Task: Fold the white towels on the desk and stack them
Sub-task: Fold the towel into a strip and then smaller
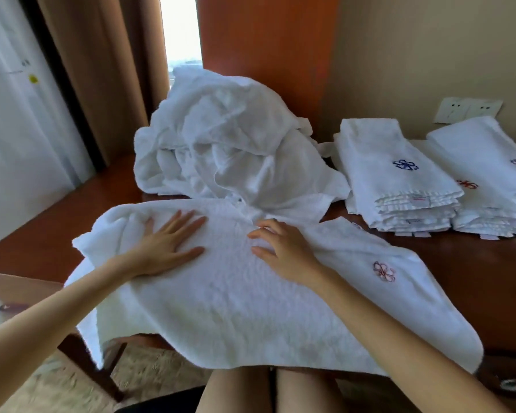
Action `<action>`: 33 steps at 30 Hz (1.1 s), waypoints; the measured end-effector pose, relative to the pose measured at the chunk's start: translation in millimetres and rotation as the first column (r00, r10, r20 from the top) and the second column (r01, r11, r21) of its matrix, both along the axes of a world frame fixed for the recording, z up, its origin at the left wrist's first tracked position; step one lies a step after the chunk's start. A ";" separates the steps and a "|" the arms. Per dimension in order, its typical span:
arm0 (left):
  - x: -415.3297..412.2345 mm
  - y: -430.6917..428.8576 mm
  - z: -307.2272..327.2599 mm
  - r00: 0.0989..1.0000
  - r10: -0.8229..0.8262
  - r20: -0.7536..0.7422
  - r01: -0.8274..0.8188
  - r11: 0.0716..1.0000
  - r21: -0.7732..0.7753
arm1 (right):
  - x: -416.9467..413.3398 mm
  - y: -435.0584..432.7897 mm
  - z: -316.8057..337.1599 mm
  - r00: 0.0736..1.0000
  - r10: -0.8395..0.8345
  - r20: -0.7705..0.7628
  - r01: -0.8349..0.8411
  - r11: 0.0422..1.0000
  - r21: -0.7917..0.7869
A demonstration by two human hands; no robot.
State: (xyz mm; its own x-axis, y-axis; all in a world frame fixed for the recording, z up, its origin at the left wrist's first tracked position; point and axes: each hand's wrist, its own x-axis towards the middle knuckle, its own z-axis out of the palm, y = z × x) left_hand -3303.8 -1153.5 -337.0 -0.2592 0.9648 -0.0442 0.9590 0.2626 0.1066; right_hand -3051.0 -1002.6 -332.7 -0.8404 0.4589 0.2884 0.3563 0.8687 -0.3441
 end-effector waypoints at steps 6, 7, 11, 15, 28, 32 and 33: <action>-39.4 10.6 -1.4 0.999 0.022 0.043 -0.023 0.999 0.023 | -31.2 10.4 4.7 0.996 0.073 -0.048 -0.075 0.997 -0.035; -39.6 15.4 -1.4 0.998 0.026 0.057 -0.028 0.998 0.048 | -31.3 12.9 5.7 0.993 0.093 -0.070 -0.096 0.994 -0.044; -13.0 39.2 4.1 0.976 0.216 -0.022 -0.210 0.965 0.160 | -29.5 14.6 2.5 0.982 0.094 -0.163 -0.103 0.994 -0.047; 56.0 67.5 23.9 0.980 0.190 -0.053 -0.155 0.907 0.390 | -25.6 13.6 6.9 0.963 0.074 -0.261 -0.084 0.996 -0.029; 182.9 120.4 0.1 0.982 -0.065 0.176 -0.031 0.870 0.492 | 103.1 100.8 7.0 0.960 -0.281 0.001 0.278 0.947 -0.160; 179.7 116.7 -1.6 0.972 -0.125 0.201 -0.002 0.844 0.536 | 99.5 100.4 11.0 0.982 -0.181 0.058 0.186 0.978 -0.099; 180.0 116.8 -1.7 0.973 -0.132 0.190 0.008 0.839 0.544 | 99.2 99.9 12.2 0.983 -0.175 0.048 0.177 0.983 -0.045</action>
State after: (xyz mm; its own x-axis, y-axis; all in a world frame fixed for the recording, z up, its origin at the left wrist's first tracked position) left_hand -3123.9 -1036.7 -338.8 -0.2340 0.8674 0.4392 0.9105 0.0371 0.4118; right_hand -2951.8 -902.8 -320.5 -0.7563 0.6136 0.2271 0.5180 0.7736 -0.3650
